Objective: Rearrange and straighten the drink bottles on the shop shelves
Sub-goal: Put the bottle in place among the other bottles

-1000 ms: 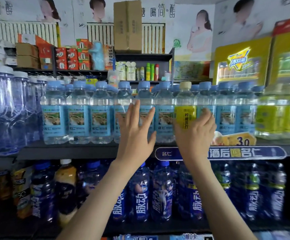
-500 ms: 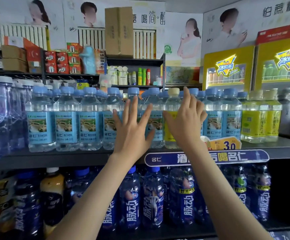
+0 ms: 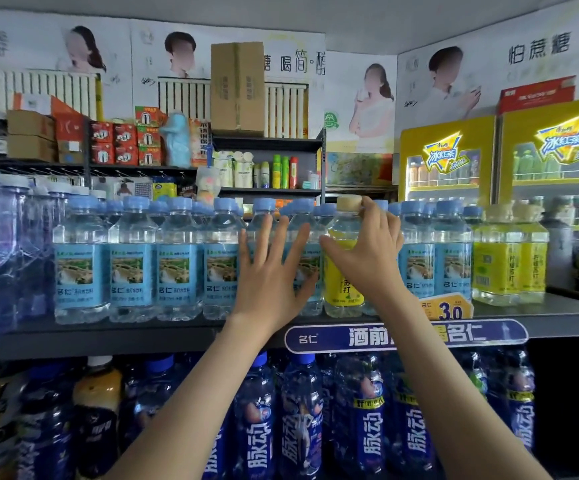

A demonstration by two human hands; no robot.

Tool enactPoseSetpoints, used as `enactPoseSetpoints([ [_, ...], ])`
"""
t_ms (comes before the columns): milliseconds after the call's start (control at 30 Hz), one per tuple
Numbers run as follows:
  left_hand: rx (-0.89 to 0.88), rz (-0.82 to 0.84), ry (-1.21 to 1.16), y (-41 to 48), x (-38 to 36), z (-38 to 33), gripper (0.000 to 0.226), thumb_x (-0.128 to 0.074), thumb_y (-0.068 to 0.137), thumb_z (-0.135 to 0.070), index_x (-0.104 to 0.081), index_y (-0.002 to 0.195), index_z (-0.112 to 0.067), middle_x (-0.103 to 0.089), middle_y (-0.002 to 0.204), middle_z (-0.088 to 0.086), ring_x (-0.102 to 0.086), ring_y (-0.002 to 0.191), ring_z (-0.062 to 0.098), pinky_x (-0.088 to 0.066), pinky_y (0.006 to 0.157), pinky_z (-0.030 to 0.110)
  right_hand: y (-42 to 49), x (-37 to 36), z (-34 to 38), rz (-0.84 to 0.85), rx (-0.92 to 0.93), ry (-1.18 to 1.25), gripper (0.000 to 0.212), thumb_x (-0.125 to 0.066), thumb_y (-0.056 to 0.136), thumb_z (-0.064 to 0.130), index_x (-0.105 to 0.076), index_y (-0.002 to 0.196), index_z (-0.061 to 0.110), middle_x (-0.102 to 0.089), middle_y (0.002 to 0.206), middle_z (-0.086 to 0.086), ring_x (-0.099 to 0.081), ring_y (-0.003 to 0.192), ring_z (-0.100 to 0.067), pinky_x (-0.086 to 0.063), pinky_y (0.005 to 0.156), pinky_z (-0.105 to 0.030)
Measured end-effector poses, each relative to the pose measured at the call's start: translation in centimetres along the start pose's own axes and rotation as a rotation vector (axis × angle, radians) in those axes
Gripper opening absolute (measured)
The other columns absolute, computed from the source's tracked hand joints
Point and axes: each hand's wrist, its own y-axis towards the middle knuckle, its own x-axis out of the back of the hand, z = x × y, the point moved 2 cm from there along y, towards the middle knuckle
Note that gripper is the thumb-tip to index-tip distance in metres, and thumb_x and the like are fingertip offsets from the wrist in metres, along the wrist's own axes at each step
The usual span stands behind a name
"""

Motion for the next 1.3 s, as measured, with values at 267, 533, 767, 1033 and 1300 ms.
enactPoseSetpoints([
  [267, 0.037, -0.067, -0.057, -0.3, 0.4, -2.3, 0.075, -0.063, 0.083, -0.041, -0.032, 0.145, -0.013, -0.030, 0.150, 0.021, -0.021, 0.141, 0.040, -0.013, 0.108, 0.064, -2.6, 2.5, 0.7, -0.015, -0.011, 0.161, 0.074, -0.068, 0.084, 0.022, -0.026, 0.144, 0.016, -0.040, 0.137, 0.000, -0.032, 0.095, 0.007, -0.030, 0.069, -0.001],
  [533, 0.141, -0.053, -0.086, -1.2, -0.9, -6.3, 0.082, -0.082, 0.069, -0.016, -0.042, 0.140, -0.004, -0.031, 0.144, 0.034, -0.031, 0.133, 0.050, -0.025, 0.106, 0.064, -2.5, 11.5, -2.8, -0.249, 0.030, 0.148, 0.079, -0.069, 0.084, 0.016, -0.023, 0.148, 0.010, -0.035, 0.133, 0.005, -0.024, 0.101, 0.021, -0.020, 0.077, 0.012],
  [767, 0.231, -0.086, -0.201, 0.1, -1.0, -13.3, 0.066, -0.069, 0.083, -0.016, -0.040, 0.141, -0.003, -0.028, 0.147, 0.028, -0.029, 0.135, 0.045, -0.032, 0.108, 0.056, -0.1, 18.4, -15.3, -0.364, -0.202, 0.077, 0.077, -0.066, 0.085, 0.017, -0.023, 0.149, 0.012, -0.036, 0.144, -0.007, -0.033, 0.131, -0.018, -0.017, 0.083, -0.002],
  [1033, 0.087, -0.128, -0.222, 4.3, -3.2, -24.4, 0.070, -0.070, 0.079, -0.029, -0.043, 0.141, -0.010, -0.032, 0.146, 0.026, -0.031, 0.132, 0.041, -0.038, 0.103, 0.058, 3.5, 23.1, -28.3, -0.264, -0.317, 0.014, 0.076, -0.065, 0.087, 0.017, -0.022, 0.150, 0.013, -0.031, 0.148, -0.011, -0.032, 0.134, -0.024, -0.024, 0.094, -0.023],
  [1300, 0.105, -0.074, -0.079, 5.4, -5.3, -26.8, 0.076, -0.074, 0.075, -0.029, -0.043, 0.141, -0.012, -0.029, 0.146, 0.029, -0.030, 0.134, 0.046, -0.021, 0.110, 0.061, 5.3, 21.1, -33.5, 0.080, -0.403, 0.118, 0.082, -0.071, 0.083, 0.031, -0.024, 0.146, 0.007, -0.036, 0.147, -0.012, -0.036, 0.133, -0.027, -0.035, 0.103, -0.038],
])
